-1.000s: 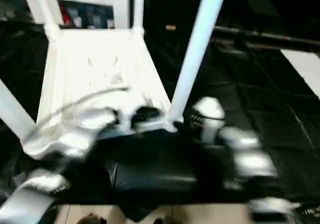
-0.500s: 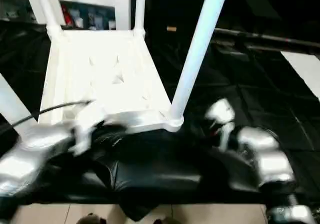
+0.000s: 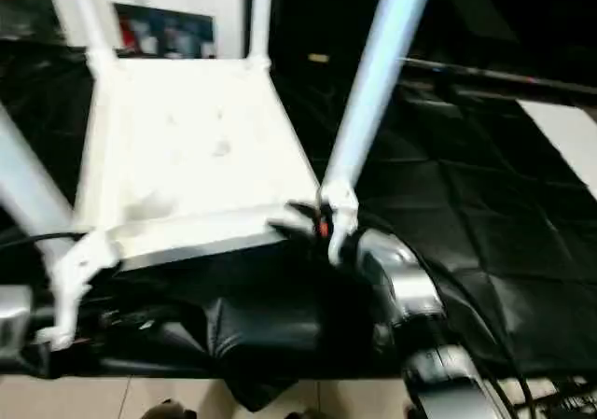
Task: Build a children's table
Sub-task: Rotate table base
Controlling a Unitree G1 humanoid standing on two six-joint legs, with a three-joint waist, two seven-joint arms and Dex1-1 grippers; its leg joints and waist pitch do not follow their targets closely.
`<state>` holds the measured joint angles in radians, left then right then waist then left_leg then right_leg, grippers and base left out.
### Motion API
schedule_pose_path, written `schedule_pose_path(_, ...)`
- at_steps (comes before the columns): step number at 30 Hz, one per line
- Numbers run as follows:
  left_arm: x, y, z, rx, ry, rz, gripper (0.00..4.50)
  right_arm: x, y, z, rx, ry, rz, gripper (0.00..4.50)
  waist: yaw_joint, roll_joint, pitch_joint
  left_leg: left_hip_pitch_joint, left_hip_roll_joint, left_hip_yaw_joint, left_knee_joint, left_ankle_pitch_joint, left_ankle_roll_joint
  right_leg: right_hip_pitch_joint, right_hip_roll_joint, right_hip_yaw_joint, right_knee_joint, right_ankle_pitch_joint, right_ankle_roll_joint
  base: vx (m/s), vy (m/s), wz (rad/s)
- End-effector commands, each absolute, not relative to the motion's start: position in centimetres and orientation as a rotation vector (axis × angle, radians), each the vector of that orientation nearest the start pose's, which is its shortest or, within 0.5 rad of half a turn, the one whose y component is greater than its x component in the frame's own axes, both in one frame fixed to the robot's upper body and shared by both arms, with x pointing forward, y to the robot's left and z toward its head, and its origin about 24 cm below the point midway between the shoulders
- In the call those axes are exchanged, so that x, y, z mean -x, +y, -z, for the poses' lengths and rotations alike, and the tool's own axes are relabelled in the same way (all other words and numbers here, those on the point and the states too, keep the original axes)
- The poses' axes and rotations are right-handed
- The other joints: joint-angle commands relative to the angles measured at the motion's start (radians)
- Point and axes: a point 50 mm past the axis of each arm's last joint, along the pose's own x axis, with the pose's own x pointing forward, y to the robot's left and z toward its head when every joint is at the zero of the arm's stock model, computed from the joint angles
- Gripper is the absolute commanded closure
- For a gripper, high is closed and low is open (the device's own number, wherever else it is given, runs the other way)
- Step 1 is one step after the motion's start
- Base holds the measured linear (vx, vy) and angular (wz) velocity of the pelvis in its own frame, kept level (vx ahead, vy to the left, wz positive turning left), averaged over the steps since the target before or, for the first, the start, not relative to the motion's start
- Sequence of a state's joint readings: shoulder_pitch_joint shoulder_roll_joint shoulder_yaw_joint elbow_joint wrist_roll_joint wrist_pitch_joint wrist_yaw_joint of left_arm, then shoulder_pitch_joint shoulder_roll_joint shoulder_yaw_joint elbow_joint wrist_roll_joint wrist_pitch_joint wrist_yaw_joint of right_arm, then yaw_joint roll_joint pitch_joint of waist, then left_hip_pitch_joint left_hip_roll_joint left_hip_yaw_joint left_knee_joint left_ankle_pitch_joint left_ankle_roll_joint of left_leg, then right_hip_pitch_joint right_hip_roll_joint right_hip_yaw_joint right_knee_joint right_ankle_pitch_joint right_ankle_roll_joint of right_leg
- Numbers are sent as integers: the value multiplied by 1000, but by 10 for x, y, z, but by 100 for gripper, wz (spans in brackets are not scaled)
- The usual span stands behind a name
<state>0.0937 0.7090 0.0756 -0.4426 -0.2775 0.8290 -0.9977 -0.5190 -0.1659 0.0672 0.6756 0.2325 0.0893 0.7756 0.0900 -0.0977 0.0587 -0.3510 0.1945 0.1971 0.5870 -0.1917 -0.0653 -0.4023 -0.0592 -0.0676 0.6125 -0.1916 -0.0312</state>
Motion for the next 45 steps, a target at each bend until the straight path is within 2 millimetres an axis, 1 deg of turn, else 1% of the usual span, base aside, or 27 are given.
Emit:
schedule_pose_path(1,-194,231,-85,-177,683,857,141,-334,-133,-31,-101,255,-738,157,-8,33,-52,16,44,-22,-78,-234,-36,33,-75,59,-69,-225,-169,0,0,0)
schedule_pose_path(4,-193,234,-86,-170,683,837,120,-337,-134,-32,-109,253,-721,157,-11,32,-52,14,43,-22,-78,-233,-34,35,-74,59,-68,-219,-171,0,0,0)
schedule_pose_path(7,-186,253,-95,-158,691,785,107,-355,-156,-35,-58,245,-470,157,-14,33,-50,16,42,-23,-76,-261,-40,31,-77,58,-70,-272,-171,0,0,0)
schedule_pose_path(8,-186,256,-96,-159,690,779,85,-357,-160,-35,-49,246,-437,157,-15,33,-50,17,41,-23,-76,-265,-45,30,-77,58,-71,-284,-168,0,0,0)
schedule_pose_path(9,-185,265,-102,-170,681,753,76,-361,-176,-36,-11,248,-302,157,-13,34,-49,23,38,-19,-73,-276,-54,23,-71,58,-73,-289,-156,0,0,0)
schedule_pose_path(12,-188,269,-106,-186,645,731,62,-362,-179,-38,-17,235,-302,157,-6,34,-49,29,37,-15,-71,-300,-49,20,-64,59,-72,-272,-143,0,0,0)
schedule_pose_path(13,-192,272,-111,-196,606,719,62,-363,-180,-40,-32,219,-320,157,-6,35,-50,20,38,-19,-74,-292,-43,28,-68,59,-69,-259,-142,0,0,0)
schedule_pose_path(15,-200,273,-118,-205,531,712,29,-362,-179,-44,-47,197,-366,157,-9,34,-54,14,38,-21,-74,-272,-35,34,-68,59,-65,-224,-148,0,0,0)
schedule_pose_path(17,-208,267,-124,-193,446,738,25,-361,-177,-45,-39,183,-420,157,-10,31,-57,10,38,-21,-72,-236,-27,41,-71,59,-60,-180,-162,0,0,0)
schedule_pose_path(19,-215,259,-129,-165,370,767,10,-359,-174,-43,-20,180,-471,157,-8,28,-59,10,38,-18,-67,-208,-20,42,-74,60,-55,-145,-187,0,0,0)
schedule_pose_path(21,-224,239,-133,-107,305,844,4,-353,-173,-38,25,189,-518,157,-7,25,-61,9,39,-17,-65,-180,-18,44,-74,59,-50,-119,-200,0,0,0)
schedule_pose_path(24,-234,223,-134,-85,255,901,4,-348,-177,-32,56,199,-506,157,-4,25,-61,10,38,-15,-63,-164,-15,44,-73,60,-50,-113,-201,0,0,0)
schedule_pose_path(26,-240,214,-136,-69,213,939,4,-346,-180,-31,52,194,-474,157,-2,20,-60,9,37,-15,-63,-174,-14,46,-74,61,-56,-147,-189,0,0,0)
schedule_pose_path(27,-247,201,-141,-16,150,993,4,-344,-185,-29,34,180,-402,157,-4,23,-60,7,37,-17,-64,-182,-19,48,-75,60,-55,-166,-182,0,0,0)
schedule_pose_path(28,-247,201,-141,-16,150,993,4,-344,-185,-29,34,180,-402,157,-3,24,-59,9,36,-16,-64,-183,-24,46,-75,61,-58,-176,-175,0,0,0)
schedule_pose_path(29,-252,191,-146,23,108,1036,4,-343,-189,-27,26,166,-339,157,-2,25,-61,12,37,-17,-63,-191,-33,44,-75,60,-56,-181,-175,0,0,0)
schedule_pose_path(31,-255,180,-150,49,83,1084,4,-340,-194,-25,23,150,-258,157,-5,29,-62,11,36,-18,-63,-202,-50,44,-72,59,-54,-172,-165,0,0,0)
schedule_pose_path(32,-256,179,-150,50,81,1088,4,-340,-195,-24,21,150,-251,157,-4,26,-62,12,34,-16,-62,-207,-49,43,-71,59,-57,-174,-162,0,0,0)
schedule_pose_path(33,-260,167,-152,56,64,1136,4,-335,-200,-19,-3,149,-169,157,-6,33,-60,11,32,-17,-63,-220,-47,43,-70,59,-59,-191,-153,0,0,0)
schedule_pose_path(34,-262,164,-153,57,61,1150,4,-334,-201,-17,-10,153,-152,157,-6,30,-61,13,33,-17,-62,-227,-50,42,-70,59,-61,-206,-142,0,0,0)
schedule_pose_path(35,-262,164,-153,57,61,1150,4,-334,-201,-17,-10,153,-152,157,-7,30,-62,11,32,-17,-61,-226,-48,44,-69,59,-60,-205,-142,0,0,0)
schedule_pose_path(36,-263,156,-154,77,48,1186,4,-331,-200,-14,0,167,-156,157,-6,39,-64,9,32,-19,-62,-219,-46,45,-70,59,-57,-191,-144,0,0,0)
schedule_pose_path(37,-263,150,-155,88,41,1211,4,-330,-199,-12,3,175,-161,157,-9,34,-63,9,31,-17,-61,-214,-41,45,-66,58,-60,-178,-143,0,0,0)
schedule_pose_path(39,-264,130,-157,116,30,1311,4,-326,-195,-4,23,227,-184,157,-8,40,-65,9,33,-18,-61,-209,-38,46,-68,58,-57,-161,-155,0,0,0)
schedule_pose_path(43,-264,114,-157,120,27,1379,4,-326,-190,1,39,275,-212,157,-7,33,-64,5,33,-18,-60,-193,-27,51,-70,58,-56,-155,-163,0,0,0)
schedule_pose_path(44,-265,101,-158,120,19,1434,4,-329,-182,1,53,281,-245,157,-7,29,-65,5,33,-17,-59,-187,-25,52,-71,58,-56,-153,-162,0,0,0)
schedule_pose_path(45,-265,95,-159,123,12,1458,4,-331,-178,1,60,282,-262,157,-7,31,-65,4,32,-16,-57,-178,-23,51,-72,59,-56,-155,-163,0,0,0)
